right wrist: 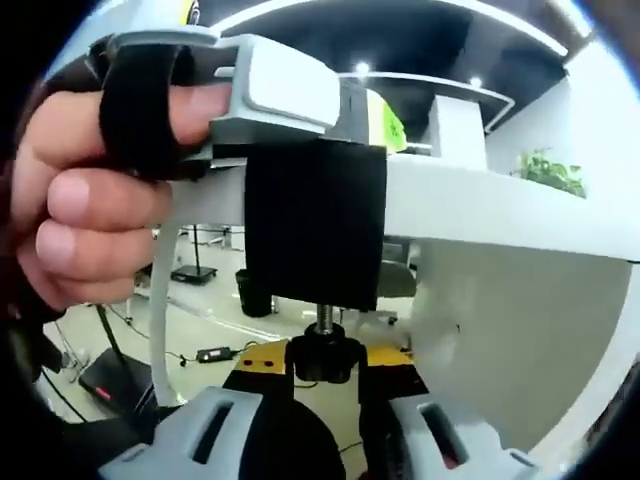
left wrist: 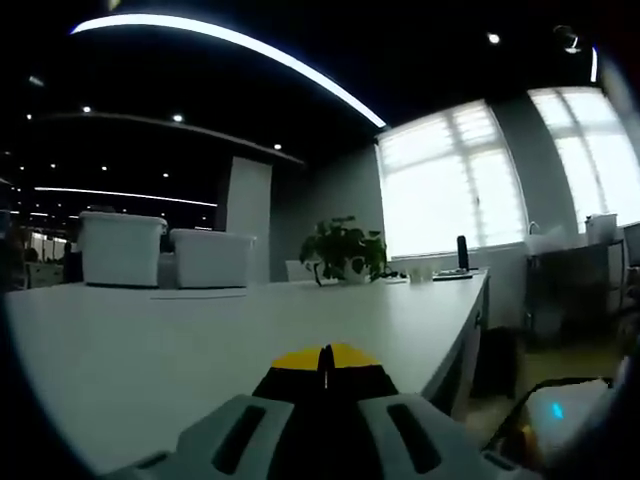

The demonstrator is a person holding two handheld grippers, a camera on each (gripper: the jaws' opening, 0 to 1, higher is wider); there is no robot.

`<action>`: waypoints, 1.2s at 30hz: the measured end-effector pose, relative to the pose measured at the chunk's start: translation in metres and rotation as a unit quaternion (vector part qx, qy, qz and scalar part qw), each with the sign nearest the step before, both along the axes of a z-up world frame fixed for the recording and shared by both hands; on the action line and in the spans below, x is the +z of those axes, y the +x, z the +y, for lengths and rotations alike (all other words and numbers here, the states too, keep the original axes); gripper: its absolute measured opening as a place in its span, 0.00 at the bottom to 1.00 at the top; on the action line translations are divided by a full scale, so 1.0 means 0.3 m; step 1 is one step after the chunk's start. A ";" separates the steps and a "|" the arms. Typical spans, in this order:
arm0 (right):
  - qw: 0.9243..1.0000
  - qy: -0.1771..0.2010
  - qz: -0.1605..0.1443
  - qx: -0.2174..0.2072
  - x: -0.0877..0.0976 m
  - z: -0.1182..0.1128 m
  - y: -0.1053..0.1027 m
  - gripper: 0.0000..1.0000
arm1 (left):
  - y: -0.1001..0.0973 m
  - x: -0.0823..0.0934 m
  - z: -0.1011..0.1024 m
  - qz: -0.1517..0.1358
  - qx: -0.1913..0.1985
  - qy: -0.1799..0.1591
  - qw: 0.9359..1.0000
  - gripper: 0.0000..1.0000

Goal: Clamp the fixed fixture on the desktop, loosen the retaining clip, secure it to the edge of the desk, and tighten the retaining clip.

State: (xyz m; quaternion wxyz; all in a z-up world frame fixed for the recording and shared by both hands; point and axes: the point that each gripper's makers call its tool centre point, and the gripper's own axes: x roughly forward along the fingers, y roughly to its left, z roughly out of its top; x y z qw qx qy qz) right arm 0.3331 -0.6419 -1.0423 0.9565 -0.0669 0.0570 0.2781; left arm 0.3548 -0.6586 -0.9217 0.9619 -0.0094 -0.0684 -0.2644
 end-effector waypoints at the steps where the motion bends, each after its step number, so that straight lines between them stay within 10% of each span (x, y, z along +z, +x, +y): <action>1: 1.000 0.003 0.000 0.024 0.000 0.003 0.000 0.22 | -0.001 -0.001 0.000 0.001 0.000 0.000 1.000 0.01; 12: 0.966 -0.014 -0.005 0.258 -0.031 0.057 0.041 0.22 | -0.006 -0.003 0.001 -0.004 0.003 -0.002 1.000 0.01; 23: 0.943 0.003 -0.013 0.332 -0.038 0.060 0.014 0.22 | -0.004 -0.006 -0.003 0.002 0.001 -0.001 1.000 0.01; 27: 0.951 0.005 0.007 0.310 -0.040 0.049 0.016 0.24 | -0.002 -0.006 -0.004 0.002 0.001 -0.001 1.000 0.01; 36: 0.994 0.027 0.012 0.102 -0.023 -0.016 -0.015 0.39 | 0.001 -0.003 -0.007 -0.001 0.001 0.000 1.000 0.01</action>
